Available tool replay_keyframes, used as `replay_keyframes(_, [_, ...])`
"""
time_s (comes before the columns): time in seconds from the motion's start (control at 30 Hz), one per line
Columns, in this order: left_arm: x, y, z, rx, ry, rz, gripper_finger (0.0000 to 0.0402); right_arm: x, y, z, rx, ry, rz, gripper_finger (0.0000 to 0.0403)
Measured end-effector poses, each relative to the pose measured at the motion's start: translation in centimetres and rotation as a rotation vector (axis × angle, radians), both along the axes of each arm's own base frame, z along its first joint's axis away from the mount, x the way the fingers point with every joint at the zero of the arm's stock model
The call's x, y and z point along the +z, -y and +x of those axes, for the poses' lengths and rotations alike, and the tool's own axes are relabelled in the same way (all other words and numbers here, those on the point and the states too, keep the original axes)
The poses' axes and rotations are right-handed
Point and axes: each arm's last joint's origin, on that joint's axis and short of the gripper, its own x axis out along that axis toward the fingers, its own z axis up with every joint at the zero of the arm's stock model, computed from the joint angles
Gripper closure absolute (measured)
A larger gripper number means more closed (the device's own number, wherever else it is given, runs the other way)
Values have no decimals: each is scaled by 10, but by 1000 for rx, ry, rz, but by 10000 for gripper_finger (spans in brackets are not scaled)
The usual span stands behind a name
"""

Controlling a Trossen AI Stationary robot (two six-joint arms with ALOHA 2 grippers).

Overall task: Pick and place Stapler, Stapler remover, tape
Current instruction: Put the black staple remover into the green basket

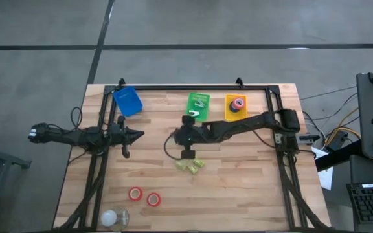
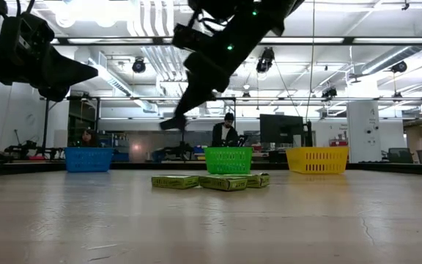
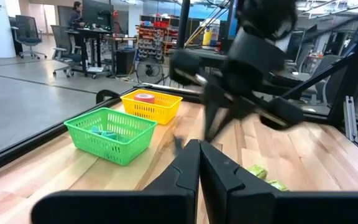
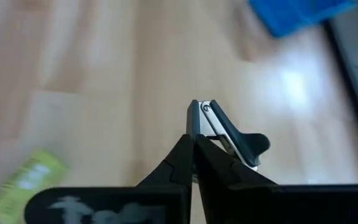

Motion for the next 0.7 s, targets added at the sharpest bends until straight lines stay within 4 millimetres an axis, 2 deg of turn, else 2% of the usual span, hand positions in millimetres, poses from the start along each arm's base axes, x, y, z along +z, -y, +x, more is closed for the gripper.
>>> replay_keyframes(0.2, [0,0,0,0,-1,0,387,8,34,-24,-108,-38,-18,394])
replay_keyframes(0.4, [0,0,0,0,-1,0,388,10,73,-51,-228,10,1,394])
replay_keyframes(0.7, [0,0,0,0,-2,0,387,-16,128,-74,-358,-15,123,394])
